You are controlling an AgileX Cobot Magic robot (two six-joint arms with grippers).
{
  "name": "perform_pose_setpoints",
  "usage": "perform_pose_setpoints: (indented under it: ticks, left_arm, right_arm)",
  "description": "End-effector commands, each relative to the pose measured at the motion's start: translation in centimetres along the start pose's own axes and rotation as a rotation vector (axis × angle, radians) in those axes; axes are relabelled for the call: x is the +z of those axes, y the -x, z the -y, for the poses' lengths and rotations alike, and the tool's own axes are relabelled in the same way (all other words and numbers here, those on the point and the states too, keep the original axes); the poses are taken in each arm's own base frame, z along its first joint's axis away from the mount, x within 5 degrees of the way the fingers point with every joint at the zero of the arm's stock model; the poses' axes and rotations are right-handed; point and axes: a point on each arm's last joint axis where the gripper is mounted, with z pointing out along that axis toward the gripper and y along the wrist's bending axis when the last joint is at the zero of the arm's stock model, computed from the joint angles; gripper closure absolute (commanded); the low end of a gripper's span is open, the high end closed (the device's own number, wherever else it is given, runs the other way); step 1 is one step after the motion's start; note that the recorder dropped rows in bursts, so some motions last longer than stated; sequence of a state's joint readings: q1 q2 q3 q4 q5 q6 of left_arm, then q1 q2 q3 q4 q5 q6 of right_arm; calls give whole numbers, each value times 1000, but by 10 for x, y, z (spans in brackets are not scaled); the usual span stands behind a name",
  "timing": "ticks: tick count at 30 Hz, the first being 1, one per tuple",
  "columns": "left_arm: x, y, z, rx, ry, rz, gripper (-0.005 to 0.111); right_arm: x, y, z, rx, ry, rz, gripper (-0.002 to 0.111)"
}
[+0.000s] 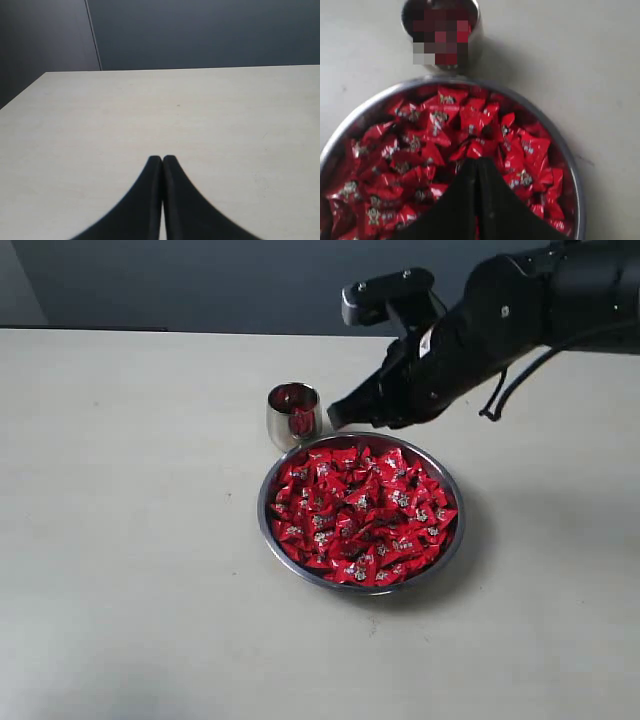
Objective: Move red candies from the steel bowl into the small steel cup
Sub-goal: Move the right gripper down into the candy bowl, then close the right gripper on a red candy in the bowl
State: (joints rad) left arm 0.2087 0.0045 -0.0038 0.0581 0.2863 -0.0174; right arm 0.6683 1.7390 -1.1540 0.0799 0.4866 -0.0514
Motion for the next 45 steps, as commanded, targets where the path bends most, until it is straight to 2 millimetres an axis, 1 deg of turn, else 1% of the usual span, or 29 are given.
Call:
perform_pose_setpoints:
  ticks: [1,8,19,24,27,32,34,40,45]
  left_arm:
    - [0,-1,0,4,-4,3,106]
    - [0,-1,0,4,-4,3,106]
    - [0,-1,0,4,-4,3,106]
    - [0,-1,0,4,-4,3,106]
    - [0,-1,0,4,-4,3,106]
    - [0,-1,0,4,-4,3,106]
    - [0,-1,0,4,-4,3,106]
    - [0,-1,0,4,-4,3,106]
    - [0,-1,0,4,-4,3,106]
  right_arm:
    - [1,-19,2,0,-7,-67,109]
    - [6,-35,5,-38,-26,-134,109]
    - [5,-41,9,-104,-61,-204,109]
    - [7,-38,9,-116,-66,-175,109]
    - [18,-40,10,-120,-68,-185,109]
    - [40,-51,13,-161,-83,-251,109]
    - [46,-53,14,-151,-89,-257,109]
    - [48,-51,13,-129,-89,-228,109]
    - [46,-39,13,-110,-93,-193,109]
